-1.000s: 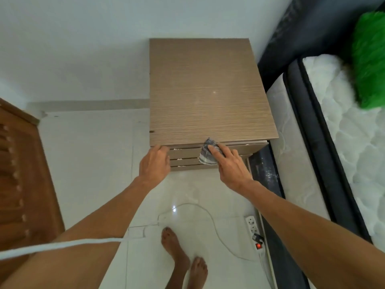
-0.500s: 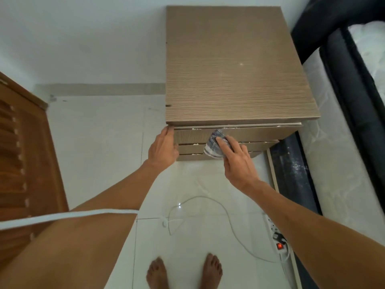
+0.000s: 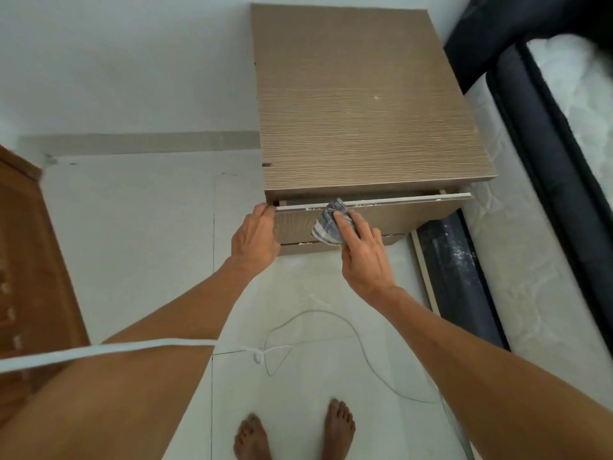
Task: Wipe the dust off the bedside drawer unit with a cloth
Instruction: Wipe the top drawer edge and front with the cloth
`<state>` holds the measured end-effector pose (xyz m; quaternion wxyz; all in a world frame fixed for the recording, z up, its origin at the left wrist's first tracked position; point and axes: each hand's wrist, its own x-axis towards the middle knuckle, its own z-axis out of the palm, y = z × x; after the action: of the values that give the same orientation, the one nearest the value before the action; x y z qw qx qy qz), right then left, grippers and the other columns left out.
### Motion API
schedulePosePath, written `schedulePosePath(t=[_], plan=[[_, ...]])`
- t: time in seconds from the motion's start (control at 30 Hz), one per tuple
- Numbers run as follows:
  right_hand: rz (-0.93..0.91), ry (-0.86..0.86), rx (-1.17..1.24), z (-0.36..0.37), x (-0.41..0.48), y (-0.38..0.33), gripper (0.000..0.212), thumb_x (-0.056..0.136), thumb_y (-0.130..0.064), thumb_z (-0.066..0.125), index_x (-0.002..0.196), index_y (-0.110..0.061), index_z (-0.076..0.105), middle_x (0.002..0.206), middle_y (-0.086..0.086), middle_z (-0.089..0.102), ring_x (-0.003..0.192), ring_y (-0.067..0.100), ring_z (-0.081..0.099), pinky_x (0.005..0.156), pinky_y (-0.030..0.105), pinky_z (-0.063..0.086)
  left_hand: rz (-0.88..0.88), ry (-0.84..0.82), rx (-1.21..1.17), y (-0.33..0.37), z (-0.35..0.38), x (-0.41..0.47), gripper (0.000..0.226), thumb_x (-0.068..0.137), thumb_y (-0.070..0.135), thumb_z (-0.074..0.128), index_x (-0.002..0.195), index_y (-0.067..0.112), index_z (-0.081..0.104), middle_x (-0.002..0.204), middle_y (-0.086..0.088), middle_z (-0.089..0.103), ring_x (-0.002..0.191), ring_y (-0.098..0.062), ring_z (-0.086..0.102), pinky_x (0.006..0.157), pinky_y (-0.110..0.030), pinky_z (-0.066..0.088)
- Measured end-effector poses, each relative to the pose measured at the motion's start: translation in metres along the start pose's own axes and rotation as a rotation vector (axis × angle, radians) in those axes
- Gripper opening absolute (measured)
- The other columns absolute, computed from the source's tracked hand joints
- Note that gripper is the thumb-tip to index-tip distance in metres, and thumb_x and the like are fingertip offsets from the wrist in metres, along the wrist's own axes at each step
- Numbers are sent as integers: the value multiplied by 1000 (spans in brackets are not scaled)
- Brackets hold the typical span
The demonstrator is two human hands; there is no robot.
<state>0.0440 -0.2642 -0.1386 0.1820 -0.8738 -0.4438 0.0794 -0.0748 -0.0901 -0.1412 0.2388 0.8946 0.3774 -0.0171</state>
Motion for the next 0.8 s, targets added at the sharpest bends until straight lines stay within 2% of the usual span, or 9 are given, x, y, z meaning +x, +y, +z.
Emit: schedulePosePath(t=[0.3,0.37,0.43,0.5,0.6,0.67,0.8], plan=[[15,-59,-29,18,26,-53,73,85,3,54,150,-20,30,151,16,30,107,38,47,92,49,45,11,-24,17,-1,-1,-18,49,87,4,59,134,7,46,136,-8,47,117,-30,53,88,-39,50],[2,-107,-103,29,37,-65,70,88,-6,55,150,-25,28,154,16,24,109,39,46,88,48,45,3,-12,10,-1,-1,-18,43,87,3,58,129,7,49,132,-8,49,115,-30,54,85,-38,49],[21,-129,-185,39,45,-69,58,94,-23,56,147,-28,29,154,14,22,112,38,46,84,47,46,-14,2,24,-1,-1,-17,40,87,2,56,126,7,51,129,-8,51,114,-30,54,84,-39,50],[24,-117,-267,44,49,-65,55,94,-34,58,143,-28,33,153,11,26,113,34,46,80,45,46,-23,20,57,1,0,-16,37,87,1,55,123,6,53,127,-10,52,112,-31,54,84,-41,49],[-12,-62,-402,44,46,-46,65,85,-38,70,140,-25,39,150,7,36,109,28,49,77,42,41,-19,25,164,10,-2,-14,36,87,4,57,123,4,54,124,-12,54,113,-32,52,84,-43,48],[-14,-34,-447,38,43,-32,69,80,-38,75,139,-24,42,147,5,42,106,26,49,78,41,38,-2,27,238,19,0,-13,42,84,5,61,126,5,54,124,-13,54,114,-32,52,86,-44,49],[-33,-24,-505,19,41,5,65,85,-33,68,142,-20,40,148,4,41,113,25,46,87,42,37,50,0,287,47,11,-15,54,82,6,66,133,6,49,128,-14,52,116,-32,52,86,-43,47]])
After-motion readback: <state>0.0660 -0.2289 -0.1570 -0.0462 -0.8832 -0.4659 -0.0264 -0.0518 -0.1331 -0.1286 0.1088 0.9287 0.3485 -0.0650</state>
